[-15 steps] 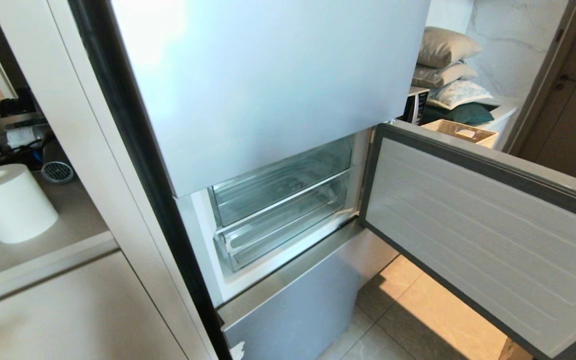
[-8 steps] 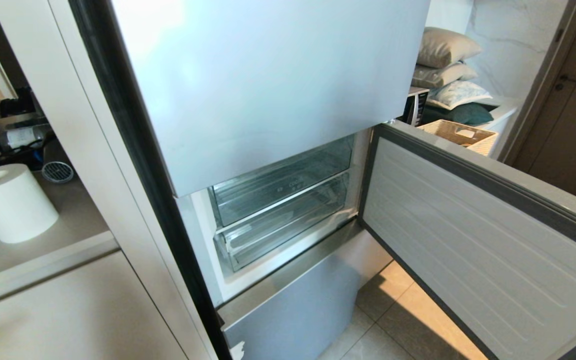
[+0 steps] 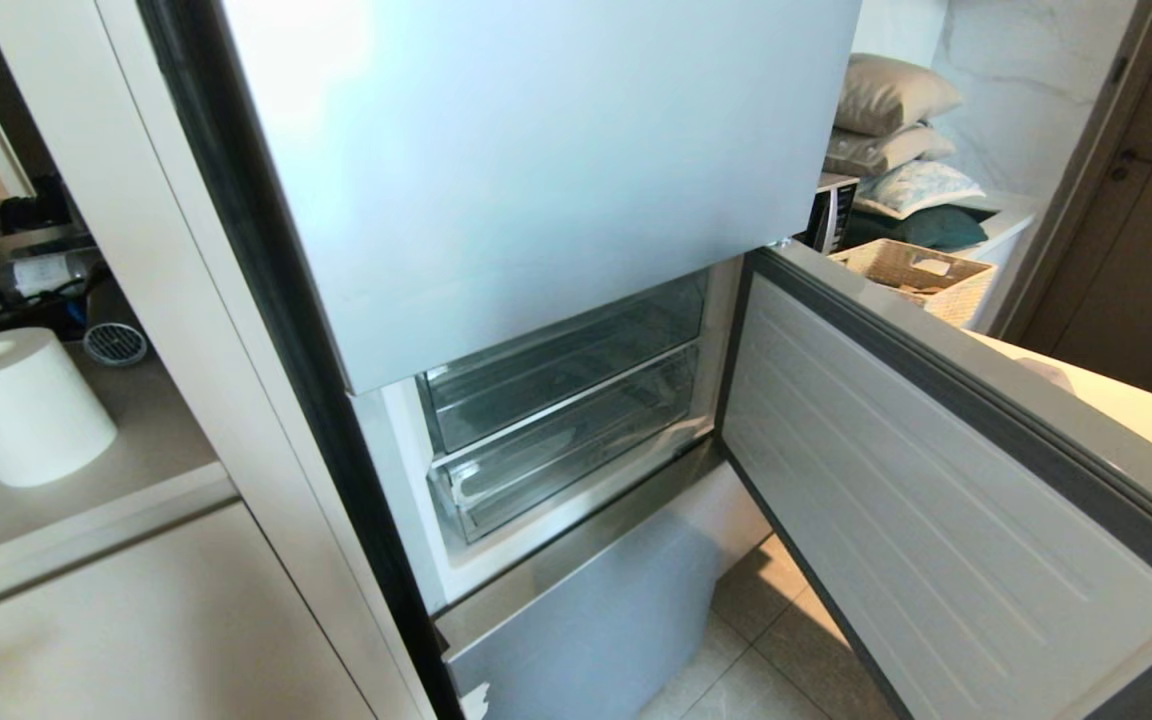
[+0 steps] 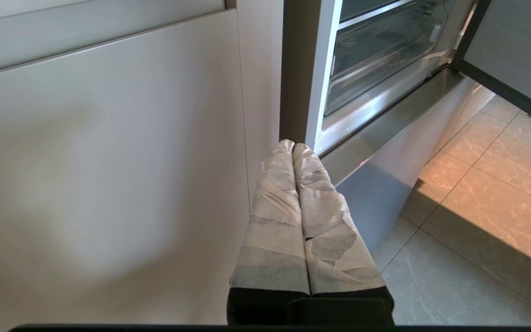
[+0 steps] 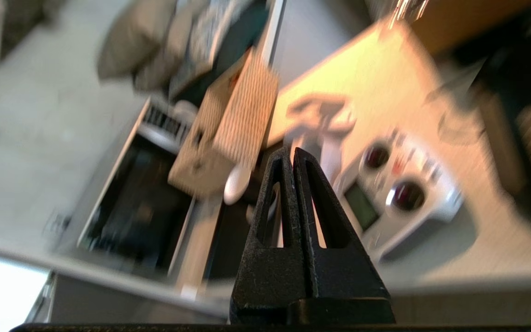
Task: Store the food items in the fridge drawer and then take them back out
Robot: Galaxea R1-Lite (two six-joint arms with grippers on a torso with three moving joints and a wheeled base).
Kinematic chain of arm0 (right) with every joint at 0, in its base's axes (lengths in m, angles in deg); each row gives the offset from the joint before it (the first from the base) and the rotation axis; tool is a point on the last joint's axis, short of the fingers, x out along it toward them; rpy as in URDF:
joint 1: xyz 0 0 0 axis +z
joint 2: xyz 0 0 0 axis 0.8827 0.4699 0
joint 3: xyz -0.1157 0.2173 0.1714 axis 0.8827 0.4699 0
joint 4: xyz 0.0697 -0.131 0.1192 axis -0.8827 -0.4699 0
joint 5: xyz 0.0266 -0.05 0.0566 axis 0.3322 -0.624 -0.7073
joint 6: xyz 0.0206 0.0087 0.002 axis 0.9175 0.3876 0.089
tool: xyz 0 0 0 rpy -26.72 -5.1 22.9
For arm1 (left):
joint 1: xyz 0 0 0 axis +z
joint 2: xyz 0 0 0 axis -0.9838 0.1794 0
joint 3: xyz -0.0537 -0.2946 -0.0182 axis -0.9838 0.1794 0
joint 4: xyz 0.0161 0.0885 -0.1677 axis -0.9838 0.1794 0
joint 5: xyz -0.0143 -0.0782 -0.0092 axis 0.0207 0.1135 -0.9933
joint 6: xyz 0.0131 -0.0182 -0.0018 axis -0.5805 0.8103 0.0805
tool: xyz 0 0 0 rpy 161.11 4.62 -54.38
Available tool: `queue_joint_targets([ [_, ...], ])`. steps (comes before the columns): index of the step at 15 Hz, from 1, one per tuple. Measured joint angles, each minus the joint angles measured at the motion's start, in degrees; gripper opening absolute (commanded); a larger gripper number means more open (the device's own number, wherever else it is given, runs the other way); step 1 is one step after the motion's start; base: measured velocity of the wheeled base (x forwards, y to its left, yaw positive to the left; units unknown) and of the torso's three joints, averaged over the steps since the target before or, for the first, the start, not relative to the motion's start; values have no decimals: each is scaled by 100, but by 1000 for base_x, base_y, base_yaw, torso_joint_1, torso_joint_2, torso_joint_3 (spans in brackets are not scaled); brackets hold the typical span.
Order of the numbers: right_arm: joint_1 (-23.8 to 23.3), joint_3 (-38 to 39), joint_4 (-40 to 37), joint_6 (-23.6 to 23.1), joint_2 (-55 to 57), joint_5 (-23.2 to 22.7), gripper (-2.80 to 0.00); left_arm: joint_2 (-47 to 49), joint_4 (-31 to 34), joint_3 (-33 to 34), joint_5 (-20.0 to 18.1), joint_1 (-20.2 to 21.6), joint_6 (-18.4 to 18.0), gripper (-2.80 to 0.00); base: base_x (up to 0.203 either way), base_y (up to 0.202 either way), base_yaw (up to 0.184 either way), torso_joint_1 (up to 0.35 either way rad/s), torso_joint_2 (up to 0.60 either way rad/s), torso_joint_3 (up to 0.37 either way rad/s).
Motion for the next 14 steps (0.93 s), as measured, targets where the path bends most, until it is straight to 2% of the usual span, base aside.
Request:
queue_joint_targets([
  [2, 704, 406, -1, 17, 14, -26, -280, 0, 0, 0, 0, 5, 0, -280, 0, 0, 0, 0, 0, 0],
  [6, 2538, 1051, -81, 290, -32, -43, -280, 0, 0, 0, 0, 2, 0, -280, 0, 0, 0, 0, 0, 0],
  [10, 4403, 1235, -386, 761, -140, -39, -280, 0, 0, 0, 0, 0, 0, -280, 0, 0, 0, 0, 0, 0],
  [14, 5858, 1193, -476, 885, -262, -3, -280, 0, 0, 0, 0, 2, 0, -280, 0, 0, 0, 0, 0, 0],
])
